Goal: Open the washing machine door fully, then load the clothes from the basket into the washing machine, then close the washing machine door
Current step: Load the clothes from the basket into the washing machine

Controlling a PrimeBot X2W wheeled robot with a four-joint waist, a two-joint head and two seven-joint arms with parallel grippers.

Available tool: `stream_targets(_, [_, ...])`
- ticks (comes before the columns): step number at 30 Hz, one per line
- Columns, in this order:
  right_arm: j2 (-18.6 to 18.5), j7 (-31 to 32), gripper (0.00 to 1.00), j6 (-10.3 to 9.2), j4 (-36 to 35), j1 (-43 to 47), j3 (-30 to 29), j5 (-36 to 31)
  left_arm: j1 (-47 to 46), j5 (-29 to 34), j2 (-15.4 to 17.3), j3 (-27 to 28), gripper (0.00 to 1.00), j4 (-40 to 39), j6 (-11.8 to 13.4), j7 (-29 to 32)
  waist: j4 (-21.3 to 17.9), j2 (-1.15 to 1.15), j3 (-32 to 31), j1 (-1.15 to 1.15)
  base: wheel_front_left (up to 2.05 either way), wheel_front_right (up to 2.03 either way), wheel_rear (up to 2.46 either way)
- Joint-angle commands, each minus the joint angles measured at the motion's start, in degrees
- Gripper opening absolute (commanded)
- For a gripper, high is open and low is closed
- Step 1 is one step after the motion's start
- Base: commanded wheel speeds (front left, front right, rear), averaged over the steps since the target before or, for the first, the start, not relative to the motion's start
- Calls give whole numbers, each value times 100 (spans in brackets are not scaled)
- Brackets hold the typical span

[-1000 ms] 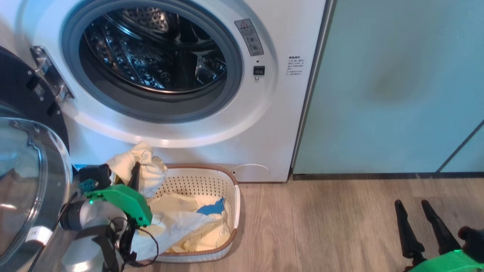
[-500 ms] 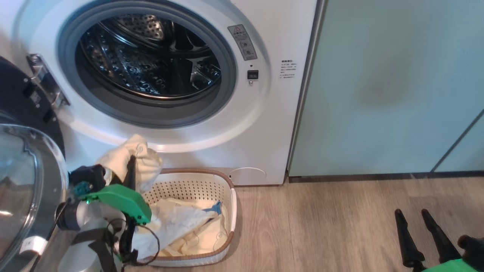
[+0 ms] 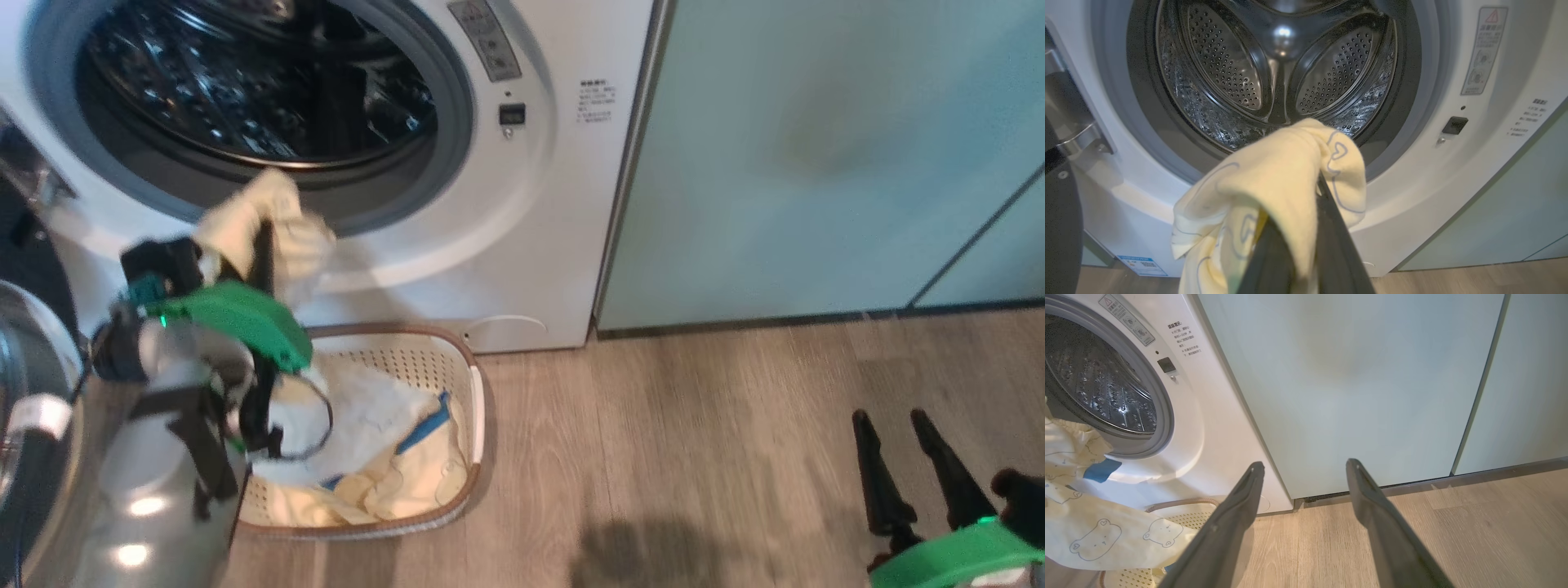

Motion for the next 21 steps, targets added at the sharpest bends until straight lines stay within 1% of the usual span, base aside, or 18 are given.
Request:
stream_targets(1, [-96,-55,100,-16,-200,-292,93,40,-501,35,266,157,0,-102,42,-12,-152,0,260,0,0,0,0])
stream_targets(10, [36,-55,100,-16,-245,-751,173,55,-1847,153,543,126,0,507,104,-28,-459,0,1071,0,0,0,0])
stream_targets(15, [110,-55,100,-16,-242,-945,194,75,-2471,215,639,87,0,819,135,-51,-555,0,1430,0,0,0,0])
stream_targets(21, [207,-55,100,-16,-246,-1245,265,104,-3329,362,807,-87,0,1391,83,90,-666,0,1961,0,0,0,0])
